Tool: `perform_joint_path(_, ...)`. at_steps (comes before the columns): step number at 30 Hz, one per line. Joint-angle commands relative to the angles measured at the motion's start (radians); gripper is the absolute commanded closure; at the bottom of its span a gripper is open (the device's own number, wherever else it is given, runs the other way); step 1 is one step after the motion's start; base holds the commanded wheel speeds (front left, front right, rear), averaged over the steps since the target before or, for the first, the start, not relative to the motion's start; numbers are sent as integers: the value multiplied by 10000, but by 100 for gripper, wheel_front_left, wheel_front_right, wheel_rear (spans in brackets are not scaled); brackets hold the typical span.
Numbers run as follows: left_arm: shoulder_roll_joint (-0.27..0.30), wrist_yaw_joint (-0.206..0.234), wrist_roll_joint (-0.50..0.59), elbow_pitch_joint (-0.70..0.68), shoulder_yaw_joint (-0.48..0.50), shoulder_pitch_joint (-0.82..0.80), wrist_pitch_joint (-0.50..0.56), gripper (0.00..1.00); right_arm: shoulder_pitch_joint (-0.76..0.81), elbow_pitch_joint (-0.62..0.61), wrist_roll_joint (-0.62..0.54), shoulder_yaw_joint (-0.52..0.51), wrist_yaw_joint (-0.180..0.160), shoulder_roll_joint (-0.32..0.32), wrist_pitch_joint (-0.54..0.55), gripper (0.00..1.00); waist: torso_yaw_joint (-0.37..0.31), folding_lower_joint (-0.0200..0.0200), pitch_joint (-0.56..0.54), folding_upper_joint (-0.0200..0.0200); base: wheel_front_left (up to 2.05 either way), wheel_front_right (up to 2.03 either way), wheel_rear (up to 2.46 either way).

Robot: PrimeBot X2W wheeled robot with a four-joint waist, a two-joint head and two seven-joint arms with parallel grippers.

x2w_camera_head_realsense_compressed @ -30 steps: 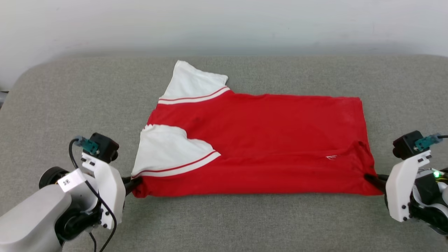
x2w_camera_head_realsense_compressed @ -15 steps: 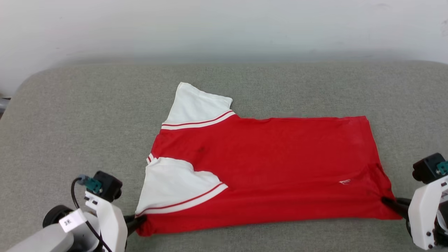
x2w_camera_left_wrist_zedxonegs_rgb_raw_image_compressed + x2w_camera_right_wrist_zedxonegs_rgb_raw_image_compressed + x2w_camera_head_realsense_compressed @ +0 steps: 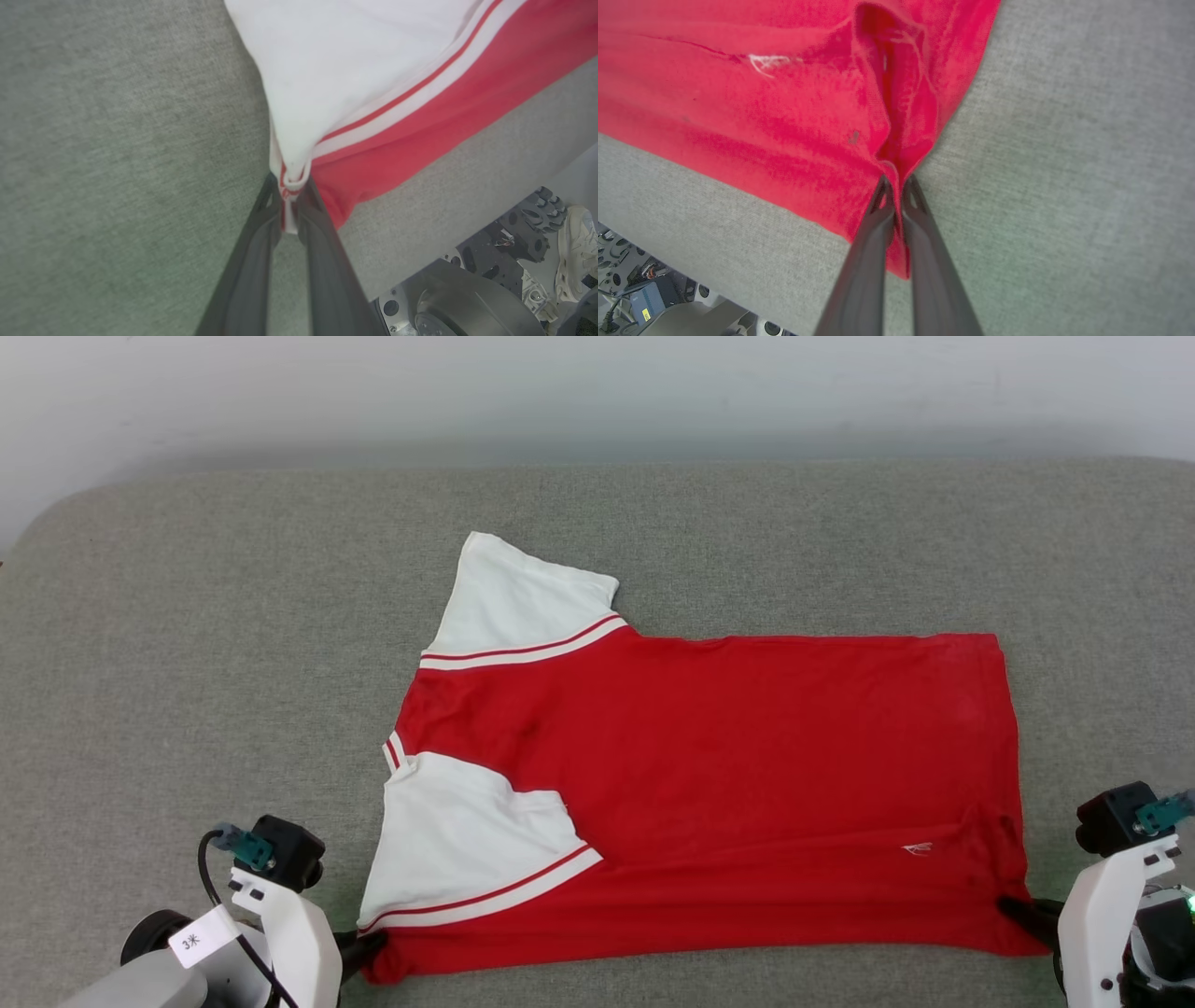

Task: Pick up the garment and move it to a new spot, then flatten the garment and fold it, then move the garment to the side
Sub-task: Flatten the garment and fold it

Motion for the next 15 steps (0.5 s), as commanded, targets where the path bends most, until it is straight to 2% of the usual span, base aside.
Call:
perform_joint_path(1,-74,-39,-18,206,15,42,-51,100,268,156,-34,15,-19,179,-62,100,11,0,-45,0,0,0,0)
perform_joint_path(2,-111,-67,-45,268,20,61,-88,100,288,173,-63,-11,-17,232,-157,100,15,0,-102,0,0,0,0)
perform_joint_path(3,-124,-72,-27,331,15,78,-131,76,299,183,-137,-62,-17,267,-297,49,20,0,-168,0,0,0,0)
perform_joint_path(4,-107,-45,69,372,15,72,-204,5,310,175,-216,-130,-17,289,-435,0,22,0,-240,0,0,0,0)
perform_joint_path(5,-91,-7,91,407,58,87,-310,0,335,142,-282,-211,-17,316,-587,0,19,0,-313,0,0,0,0)
perform_joint_path(9,26,93,121,361,263,100,-723,0,445,-240,-586,-568,-16,395,-1325,0,24,0,-546,0,0,0,0)
perform_joint_path(15,406,330,343,-38,791,-271,-1475,0,562,-1031,-1504,-1730,-16,756,-2701,0,-14,0,-695,0,0,0,0)
